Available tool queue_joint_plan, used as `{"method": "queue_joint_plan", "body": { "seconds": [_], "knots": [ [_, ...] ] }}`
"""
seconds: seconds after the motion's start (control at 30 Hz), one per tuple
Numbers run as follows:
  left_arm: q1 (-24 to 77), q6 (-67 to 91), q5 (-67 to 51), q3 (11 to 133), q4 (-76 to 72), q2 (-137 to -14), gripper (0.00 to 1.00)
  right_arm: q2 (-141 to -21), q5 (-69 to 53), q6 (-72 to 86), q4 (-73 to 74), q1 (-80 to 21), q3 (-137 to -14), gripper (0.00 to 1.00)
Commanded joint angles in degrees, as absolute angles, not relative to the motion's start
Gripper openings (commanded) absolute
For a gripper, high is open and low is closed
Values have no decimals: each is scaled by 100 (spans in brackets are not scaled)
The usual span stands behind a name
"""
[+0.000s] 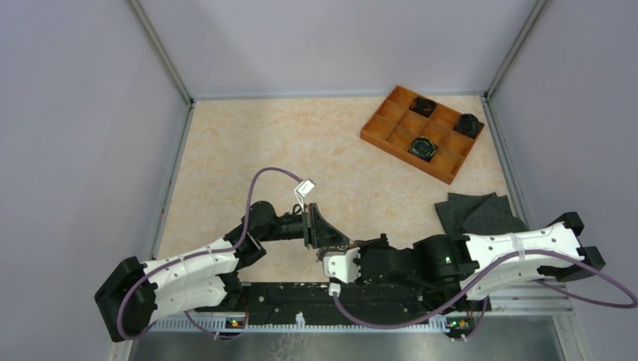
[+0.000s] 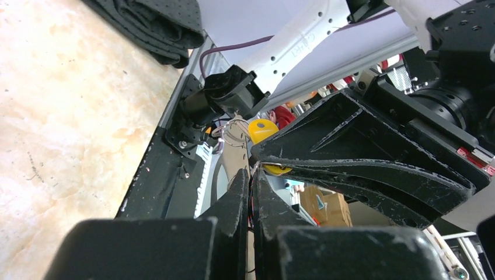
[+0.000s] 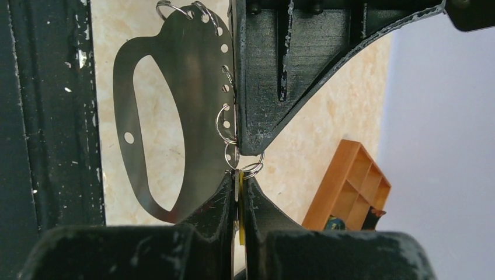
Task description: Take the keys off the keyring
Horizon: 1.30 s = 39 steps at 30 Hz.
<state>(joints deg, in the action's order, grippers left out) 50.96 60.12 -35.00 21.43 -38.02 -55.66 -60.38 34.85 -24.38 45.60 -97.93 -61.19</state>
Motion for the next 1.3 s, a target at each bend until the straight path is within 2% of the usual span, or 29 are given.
{"method": "queue_joint_plan", "body": {
  "seconds": [0.0,0.4,0.83,1.27],
  "knots": [
    [5036,5979,-3066,2355,-3825,-5540,0,-6113,2710,-2087,4204,-9516,-6443,0],
    [4958,6010,-2403,2248,-3617,-5410,0,-6162,2385,-1582,3631,-8642,-6279,0],
    [4532,6313,-2285,2101,-3407,-5416,0,-6627,2045,-1380,3864,-8157,-6574,0],
    [4530,5237,-1692,2334,-2606,-5480,0,-7127,1650,-929,4140,-7624,-6998,0]
  ]
}}
